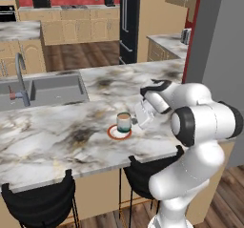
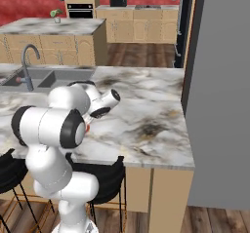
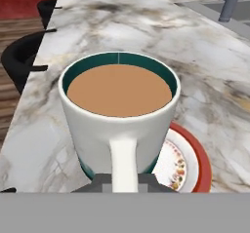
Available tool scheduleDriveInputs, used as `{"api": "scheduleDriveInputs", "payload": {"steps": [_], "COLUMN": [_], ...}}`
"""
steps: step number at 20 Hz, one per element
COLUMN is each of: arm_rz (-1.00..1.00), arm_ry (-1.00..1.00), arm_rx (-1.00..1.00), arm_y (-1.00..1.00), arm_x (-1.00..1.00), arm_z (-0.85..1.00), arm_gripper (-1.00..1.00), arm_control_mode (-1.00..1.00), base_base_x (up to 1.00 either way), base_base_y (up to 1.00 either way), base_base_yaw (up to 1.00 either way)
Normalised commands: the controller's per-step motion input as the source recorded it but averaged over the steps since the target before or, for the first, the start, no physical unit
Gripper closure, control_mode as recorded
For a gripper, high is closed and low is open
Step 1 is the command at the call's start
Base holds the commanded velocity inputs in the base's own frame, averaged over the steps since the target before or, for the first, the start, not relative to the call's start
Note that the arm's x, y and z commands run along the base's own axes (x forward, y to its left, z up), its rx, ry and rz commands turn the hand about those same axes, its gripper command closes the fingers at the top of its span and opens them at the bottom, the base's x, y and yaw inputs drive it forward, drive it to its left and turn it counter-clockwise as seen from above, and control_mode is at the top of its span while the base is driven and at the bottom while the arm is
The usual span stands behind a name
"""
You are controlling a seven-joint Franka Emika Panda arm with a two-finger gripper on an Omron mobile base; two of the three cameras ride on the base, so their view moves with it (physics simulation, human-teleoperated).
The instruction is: Pick the cup of tea, navigate to the dining table, and place it on the saucer.
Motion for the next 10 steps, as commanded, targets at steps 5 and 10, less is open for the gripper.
{"api": "scheduleDriveInputs", "payload": {"steps": [5, 10], "arm_rz": [0.0, 0.0], "arm_ry": [0.0, 0.02], "arm_rx": [0.0, 0.0], "arm_y": [0.01, 0.01], "arm_x": [0.22, 0.33], "arm_z": [-0.19, -0.12], "arm_gripper": [1.0, 1.0], "arm_control_mode": [-1.0, -1.0], "base_base_x": [0.0, 0.0], "base_base_y": [0.0, 0.0], "base_base_yaw": [0.0, 0.0]}}
